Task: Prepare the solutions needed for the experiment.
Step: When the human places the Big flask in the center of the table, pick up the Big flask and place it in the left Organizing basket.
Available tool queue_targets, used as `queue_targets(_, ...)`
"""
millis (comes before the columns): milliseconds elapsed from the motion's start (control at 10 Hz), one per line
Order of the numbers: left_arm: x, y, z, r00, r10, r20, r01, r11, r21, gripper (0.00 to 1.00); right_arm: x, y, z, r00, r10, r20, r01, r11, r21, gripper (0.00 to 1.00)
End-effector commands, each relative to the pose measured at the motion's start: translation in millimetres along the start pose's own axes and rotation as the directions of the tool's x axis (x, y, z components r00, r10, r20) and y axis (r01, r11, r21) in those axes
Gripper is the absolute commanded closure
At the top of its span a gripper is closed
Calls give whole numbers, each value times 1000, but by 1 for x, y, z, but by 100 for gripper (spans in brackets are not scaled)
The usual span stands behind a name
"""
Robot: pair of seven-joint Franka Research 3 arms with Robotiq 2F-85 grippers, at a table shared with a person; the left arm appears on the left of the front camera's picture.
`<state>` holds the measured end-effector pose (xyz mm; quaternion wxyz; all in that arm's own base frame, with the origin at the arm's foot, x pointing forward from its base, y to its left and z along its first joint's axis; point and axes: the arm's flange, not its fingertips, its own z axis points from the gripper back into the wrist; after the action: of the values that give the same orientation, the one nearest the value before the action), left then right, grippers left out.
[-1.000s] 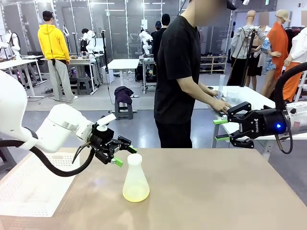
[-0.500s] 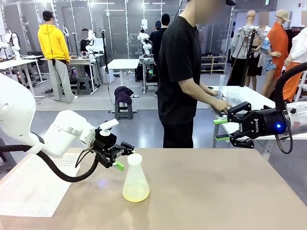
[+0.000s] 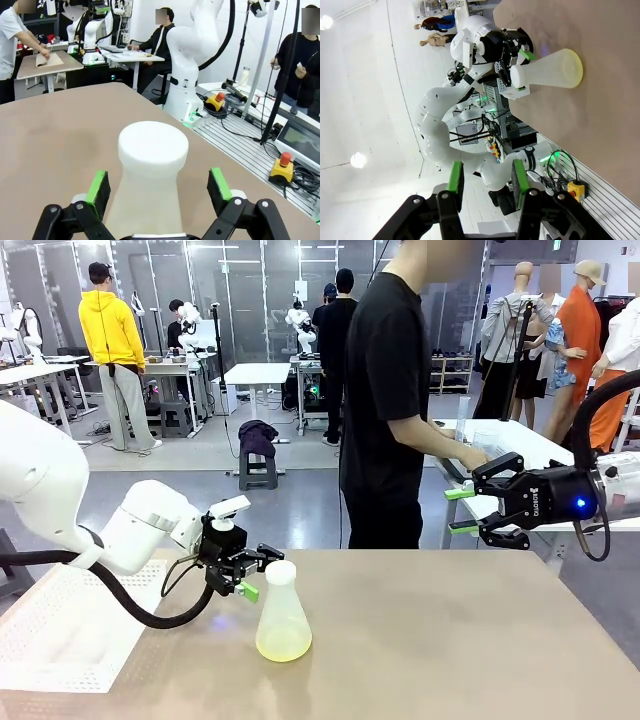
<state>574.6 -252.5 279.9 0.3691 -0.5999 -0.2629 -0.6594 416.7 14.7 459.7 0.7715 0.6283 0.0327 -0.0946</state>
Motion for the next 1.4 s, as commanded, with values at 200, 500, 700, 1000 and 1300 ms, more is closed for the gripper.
queue_targets(200,-7,7,7,999,-22,23,24,998,-61,0,-1,2,1,1000,5,1,-5,1000,5,50)
queue_targets(500,-10,8,-5,999,-27,28,29,998,-58,0,-1,2,1,1000,5,1,-5,1000,5,50)
queue_targets(700,-11,10,-11,999,-7,31,10,996,-84,0,-1,2,1,1000,5,1,-5,1000,5,50)
queue_targets(1000,-13,11,-24,999,17,27,-13,989,-145,0,-1,2,1,1000,5,1,-5,1000,5,50)
queue_targets(1300,-14,10,-34,1000,16,20,-12,983,-184,0,-1,2,1,1000,5,1,-5,1000,5,50)
